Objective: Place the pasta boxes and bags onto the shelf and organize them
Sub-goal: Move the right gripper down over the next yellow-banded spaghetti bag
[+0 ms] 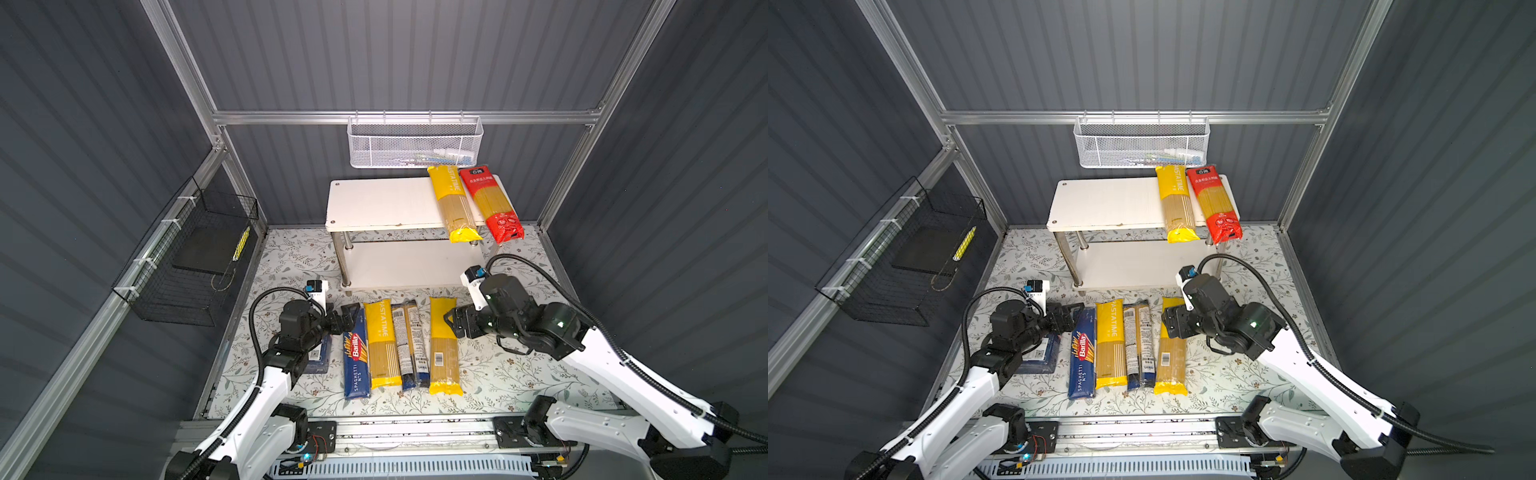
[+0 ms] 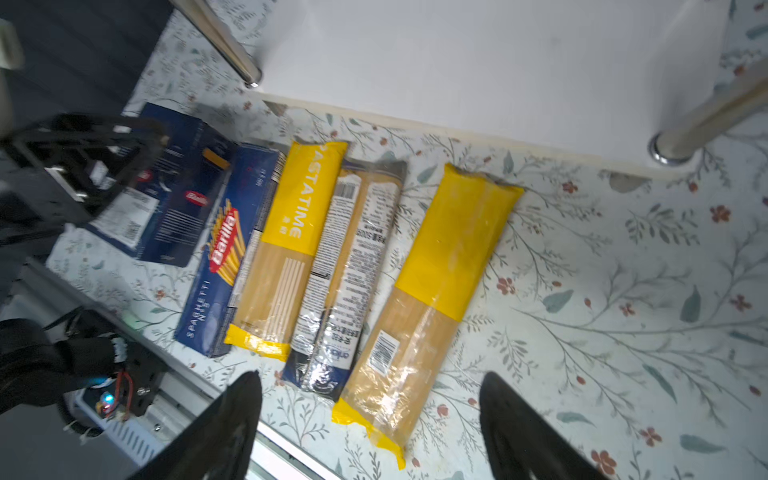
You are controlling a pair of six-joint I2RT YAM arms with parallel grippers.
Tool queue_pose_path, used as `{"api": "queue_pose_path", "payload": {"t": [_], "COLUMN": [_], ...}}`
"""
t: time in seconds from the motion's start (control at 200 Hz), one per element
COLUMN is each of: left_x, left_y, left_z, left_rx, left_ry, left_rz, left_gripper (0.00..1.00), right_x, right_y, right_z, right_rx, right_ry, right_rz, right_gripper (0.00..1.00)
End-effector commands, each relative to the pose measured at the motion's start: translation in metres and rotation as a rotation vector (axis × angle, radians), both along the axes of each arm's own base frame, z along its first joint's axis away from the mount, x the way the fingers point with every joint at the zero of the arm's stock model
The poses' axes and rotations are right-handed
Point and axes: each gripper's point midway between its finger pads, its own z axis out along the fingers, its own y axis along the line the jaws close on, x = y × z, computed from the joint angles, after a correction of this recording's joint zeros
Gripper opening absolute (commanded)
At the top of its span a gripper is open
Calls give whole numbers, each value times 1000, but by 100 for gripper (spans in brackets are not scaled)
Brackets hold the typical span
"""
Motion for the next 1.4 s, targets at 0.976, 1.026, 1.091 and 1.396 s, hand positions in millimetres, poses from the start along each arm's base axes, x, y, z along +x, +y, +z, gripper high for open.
{"api": "queue_pose_path", "payload": {"t": [0.976, 1.026, 1.091, 1.396], "left_x": [3, 4, 3, -1], "left_y": [6, 6, 8, 9], "left_z": [-42, -43, -43, -42], "left_rx": [124, 127, 131, 126], "left_ry": [43, 47, 42, 30], "left_rz": [57, 60, 67, 69], "left_gripper": [99, 99, 99, 99], "right_x": [13, 14, 15, 12], "right_y": [18, 16, 8, 2], "right_z": [-156, -158, -159, -165], "right_rx": [-119, -137, -185, -207], "right_ry": [207, 206, 195, 211], "right_rz": [-264, -261, -274, -292], "right_gripper": [99, 99, 99, 99]}}
